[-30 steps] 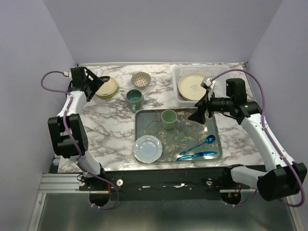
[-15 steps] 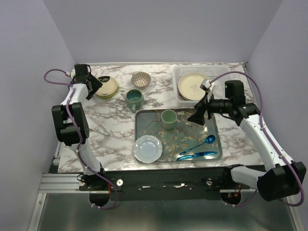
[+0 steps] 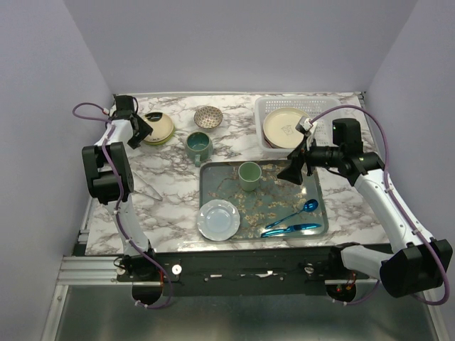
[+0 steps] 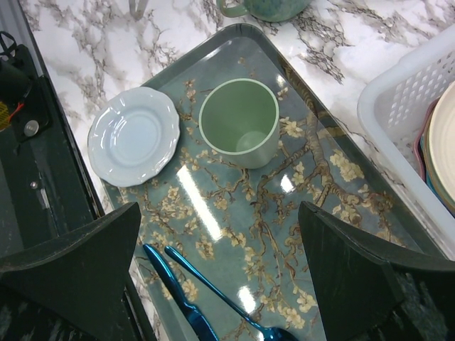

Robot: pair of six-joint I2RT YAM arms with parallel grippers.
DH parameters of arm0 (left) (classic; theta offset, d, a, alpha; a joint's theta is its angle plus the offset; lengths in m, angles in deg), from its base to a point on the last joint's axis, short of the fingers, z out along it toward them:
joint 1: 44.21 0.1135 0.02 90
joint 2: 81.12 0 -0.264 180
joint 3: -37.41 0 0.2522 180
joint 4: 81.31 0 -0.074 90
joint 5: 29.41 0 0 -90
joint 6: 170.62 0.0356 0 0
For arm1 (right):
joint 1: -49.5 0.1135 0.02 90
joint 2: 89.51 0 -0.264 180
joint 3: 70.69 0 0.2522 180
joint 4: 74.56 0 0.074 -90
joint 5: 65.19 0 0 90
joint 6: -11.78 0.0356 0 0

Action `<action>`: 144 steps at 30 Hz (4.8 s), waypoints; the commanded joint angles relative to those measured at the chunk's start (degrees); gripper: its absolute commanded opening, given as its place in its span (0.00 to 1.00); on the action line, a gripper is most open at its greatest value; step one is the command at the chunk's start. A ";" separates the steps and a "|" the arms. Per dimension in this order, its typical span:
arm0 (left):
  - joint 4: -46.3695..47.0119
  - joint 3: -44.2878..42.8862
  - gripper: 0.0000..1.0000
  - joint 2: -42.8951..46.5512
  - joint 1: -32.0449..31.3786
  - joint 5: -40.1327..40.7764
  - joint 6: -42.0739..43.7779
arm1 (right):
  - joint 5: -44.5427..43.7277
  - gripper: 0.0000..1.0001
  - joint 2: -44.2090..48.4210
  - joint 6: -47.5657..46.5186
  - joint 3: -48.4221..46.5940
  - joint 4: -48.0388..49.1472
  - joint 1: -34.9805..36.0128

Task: Place the mixed dishes into the plastic bin
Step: Pick up the plate at the center of the board.

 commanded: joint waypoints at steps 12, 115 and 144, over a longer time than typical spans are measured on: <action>-2.39 -3.03 0.55 -3.11 0.09 3.33 2.03 | -1.47 1.00 1.02 -0.91 0.44 1.00 0.31; 48.85 46.28 0.00 46.11 -49.56 2.00 -18.01 | -12.88 1.00 7.17 35.03 7.38 21.65 -2.32; 49.29 43.03 0.00 42.24 -57.39 7.19 -16.78 | -11.92 0.01 2.25 38.47 10.46 26.84 -2.41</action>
